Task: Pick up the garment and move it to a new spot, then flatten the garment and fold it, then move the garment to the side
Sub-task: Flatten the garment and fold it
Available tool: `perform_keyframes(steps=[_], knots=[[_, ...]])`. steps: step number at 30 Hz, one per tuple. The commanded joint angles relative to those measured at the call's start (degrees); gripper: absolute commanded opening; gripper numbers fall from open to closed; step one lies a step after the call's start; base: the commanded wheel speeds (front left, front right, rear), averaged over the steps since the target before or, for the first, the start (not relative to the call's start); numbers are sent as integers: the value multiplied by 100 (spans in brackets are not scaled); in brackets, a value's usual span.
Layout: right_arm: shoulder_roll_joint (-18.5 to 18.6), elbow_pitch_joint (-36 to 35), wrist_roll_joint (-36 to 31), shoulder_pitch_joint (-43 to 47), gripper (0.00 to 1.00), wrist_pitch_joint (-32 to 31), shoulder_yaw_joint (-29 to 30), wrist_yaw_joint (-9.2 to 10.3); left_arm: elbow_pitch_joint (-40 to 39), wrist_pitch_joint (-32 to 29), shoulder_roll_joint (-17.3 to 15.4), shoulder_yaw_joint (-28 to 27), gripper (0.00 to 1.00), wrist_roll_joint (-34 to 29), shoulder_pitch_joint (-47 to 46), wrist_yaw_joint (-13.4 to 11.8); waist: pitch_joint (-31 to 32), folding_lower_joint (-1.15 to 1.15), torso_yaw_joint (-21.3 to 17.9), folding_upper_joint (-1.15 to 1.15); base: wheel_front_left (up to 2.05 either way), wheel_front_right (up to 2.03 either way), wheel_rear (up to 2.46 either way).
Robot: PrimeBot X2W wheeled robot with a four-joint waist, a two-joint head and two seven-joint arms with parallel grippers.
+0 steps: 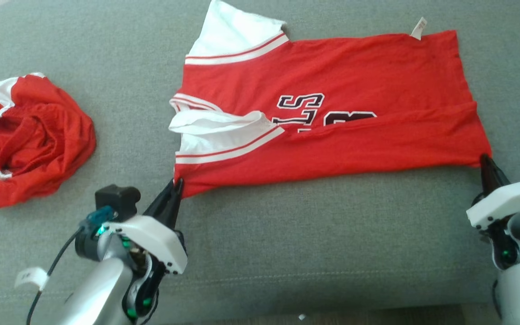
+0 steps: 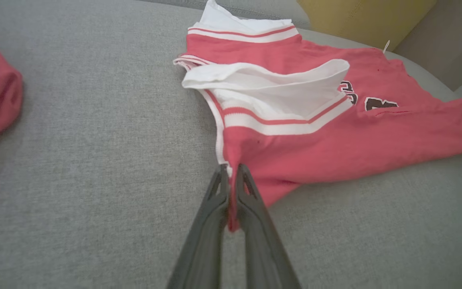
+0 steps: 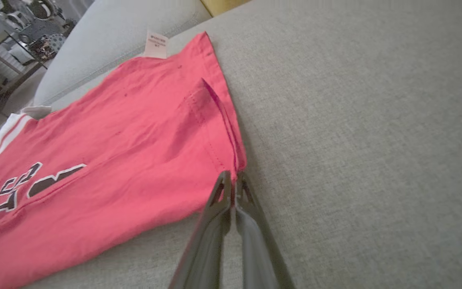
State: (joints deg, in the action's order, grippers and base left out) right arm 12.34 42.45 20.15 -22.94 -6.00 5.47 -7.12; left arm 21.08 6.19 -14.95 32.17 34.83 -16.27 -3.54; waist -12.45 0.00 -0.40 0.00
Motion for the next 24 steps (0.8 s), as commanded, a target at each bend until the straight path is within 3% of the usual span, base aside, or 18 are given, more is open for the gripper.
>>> perform_keyframes(steps=[1,14,24], knots=[[149,-298,105,106,0,-22,-166,-36,-278,-11,-230,-220,0,44,-42,-36,21,0,-7,0,0,0,0],[506,-1872,530,1468,0,-690,-51,-36,-1752,-374,-759,-178,0,108,994,-373,263,0,64,0,0,0,0],[271,-2719,242,2242,0,-1405,593,-36,-2155,-871,-807,29,0,279,1435,-539,246,0,99,0,0,0,0]])
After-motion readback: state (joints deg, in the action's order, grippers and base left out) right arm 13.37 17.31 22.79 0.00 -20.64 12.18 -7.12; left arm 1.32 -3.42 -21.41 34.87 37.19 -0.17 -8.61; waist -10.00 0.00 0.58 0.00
